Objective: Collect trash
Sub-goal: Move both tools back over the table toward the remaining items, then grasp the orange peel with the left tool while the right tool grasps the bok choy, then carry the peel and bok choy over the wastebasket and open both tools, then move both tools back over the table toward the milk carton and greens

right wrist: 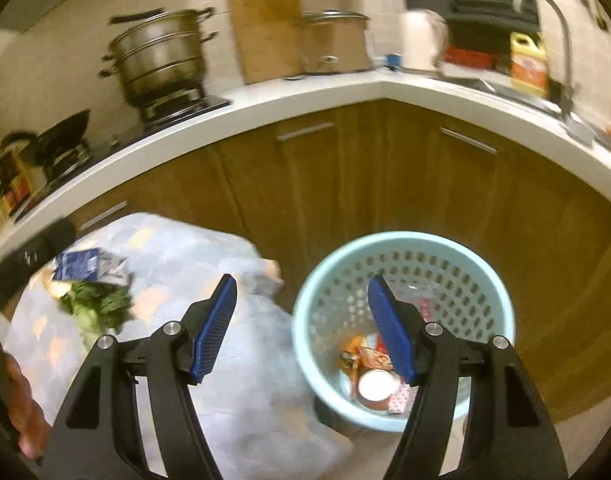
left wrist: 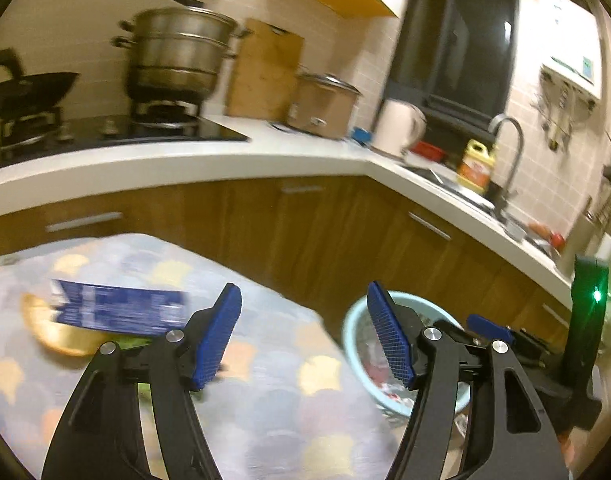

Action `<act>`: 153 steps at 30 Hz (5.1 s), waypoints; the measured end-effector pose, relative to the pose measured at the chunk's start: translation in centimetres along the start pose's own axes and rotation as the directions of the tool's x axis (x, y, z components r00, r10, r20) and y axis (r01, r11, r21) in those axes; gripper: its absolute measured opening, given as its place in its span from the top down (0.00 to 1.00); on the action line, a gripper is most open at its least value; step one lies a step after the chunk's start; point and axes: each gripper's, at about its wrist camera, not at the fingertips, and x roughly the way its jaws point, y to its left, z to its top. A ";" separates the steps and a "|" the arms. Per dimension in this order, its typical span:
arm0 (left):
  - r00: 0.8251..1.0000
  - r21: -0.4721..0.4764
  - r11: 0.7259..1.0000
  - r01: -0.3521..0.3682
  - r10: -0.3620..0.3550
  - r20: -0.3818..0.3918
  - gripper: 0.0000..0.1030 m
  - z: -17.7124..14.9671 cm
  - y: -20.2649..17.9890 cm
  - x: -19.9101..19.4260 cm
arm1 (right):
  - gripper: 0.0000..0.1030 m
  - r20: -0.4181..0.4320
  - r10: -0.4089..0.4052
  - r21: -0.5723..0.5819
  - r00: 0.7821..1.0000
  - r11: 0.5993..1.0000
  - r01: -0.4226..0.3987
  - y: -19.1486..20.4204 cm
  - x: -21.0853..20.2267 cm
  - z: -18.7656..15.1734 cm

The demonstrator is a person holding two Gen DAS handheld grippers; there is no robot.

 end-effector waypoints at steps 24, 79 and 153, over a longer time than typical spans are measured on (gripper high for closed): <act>0.971 -0.308 0.921 -0.239 0.229 -0.069 0.42 -1.9 20.2 -4.0 | 0.37 -0.054 0.237 -0.278 0.970 0.929 -0.243 18.0 3.2 -5.5; 0.936 -0.412 0.877 -0.249 0.328 0.132 0.95 -2.4 22.9 -12.7 | 0.75 -0.171 0.304 -0.377 0.937 0.859 -0.347 20.5 -1.2 -9.1; 0.935 0.164 0.970 0.178 -0.115 -0.336 0.38 -5.1 -10.9 14.4 | 0.51 -0.113 -0.064 0.156 0.992 0.984 0.081 -12.4 2.4 -2.5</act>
